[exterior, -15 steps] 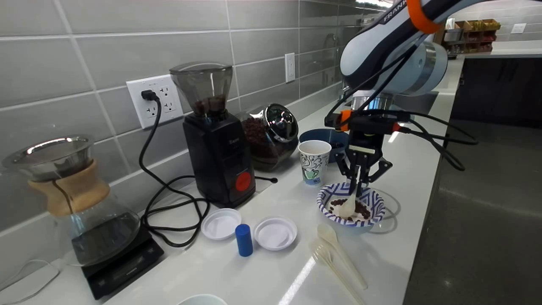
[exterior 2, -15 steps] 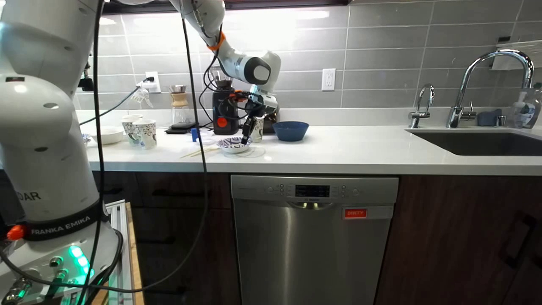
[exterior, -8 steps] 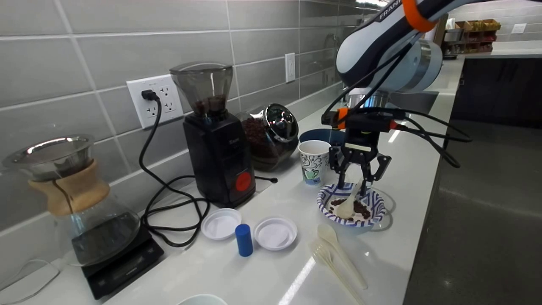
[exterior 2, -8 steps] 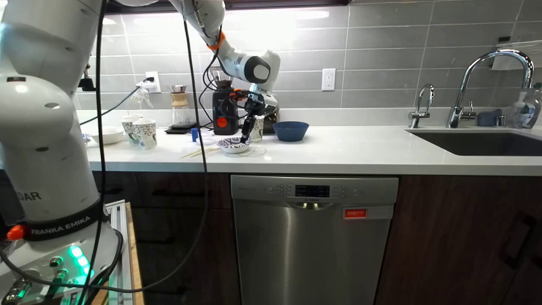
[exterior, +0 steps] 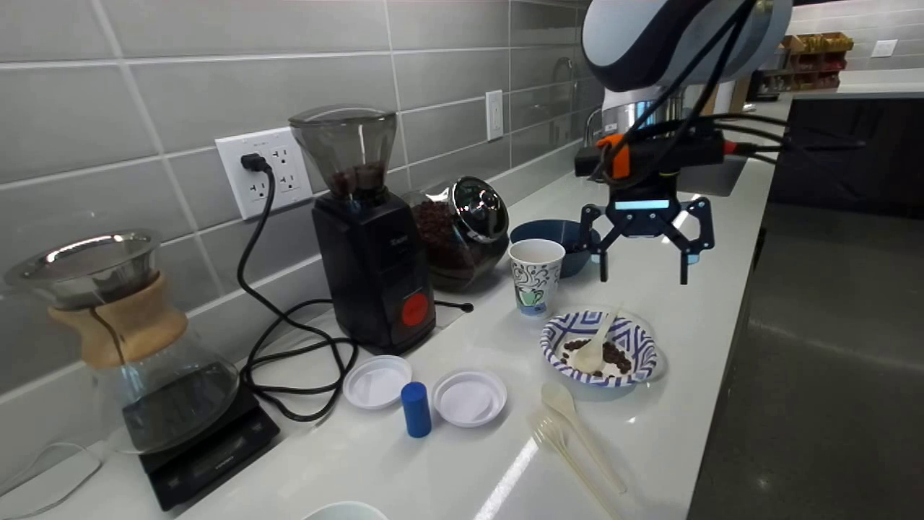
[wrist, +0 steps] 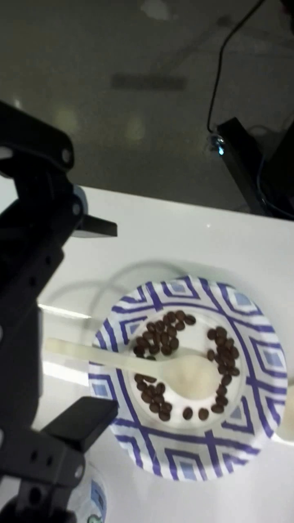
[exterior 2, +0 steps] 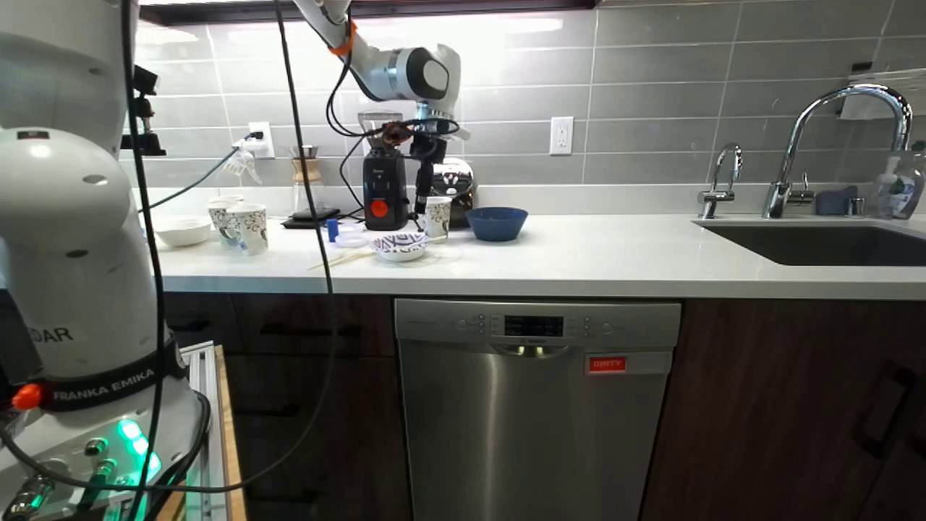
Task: Use the spoon to transfer some contents from the plate to the cup
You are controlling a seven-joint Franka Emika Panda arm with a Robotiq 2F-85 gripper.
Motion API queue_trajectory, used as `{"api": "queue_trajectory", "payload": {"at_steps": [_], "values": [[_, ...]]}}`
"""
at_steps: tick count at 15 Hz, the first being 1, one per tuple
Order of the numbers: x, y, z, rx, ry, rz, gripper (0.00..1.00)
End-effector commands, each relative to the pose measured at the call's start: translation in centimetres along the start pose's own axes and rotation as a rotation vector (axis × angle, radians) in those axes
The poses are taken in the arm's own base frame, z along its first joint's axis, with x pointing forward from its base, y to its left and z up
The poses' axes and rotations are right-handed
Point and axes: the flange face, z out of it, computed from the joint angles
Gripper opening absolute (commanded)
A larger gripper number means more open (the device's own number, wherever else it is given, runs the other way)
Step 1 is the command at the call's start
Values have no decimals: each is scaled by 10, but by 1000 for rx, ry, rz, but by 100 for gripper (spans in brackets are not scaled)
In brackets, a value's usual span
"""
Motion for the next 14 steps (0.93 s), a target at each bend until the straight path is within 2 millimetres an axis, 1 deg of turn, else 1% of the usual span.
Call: {"api": "queue_trajectory", "payload": {"at_steps": [1, 5, 7, 8, 10, 11, 12, 14], "values": [[-40, 30, -27, -96, 128, -113, 100], [-91, 56, -47, -154, 249, -264, 100], [-114, 74, -54, -172, 291, -350, 100], [-125, 87, -56, -175, 305, -396, 100], [-140, 111, -60, -170, 328, -491, 100], [-122, 80, -62, -169, 274, -408, 100], [-128, 88, -64, -169, 284, -417, 100], [-130, 89, -67, -168, 290, -414, 100]]}}
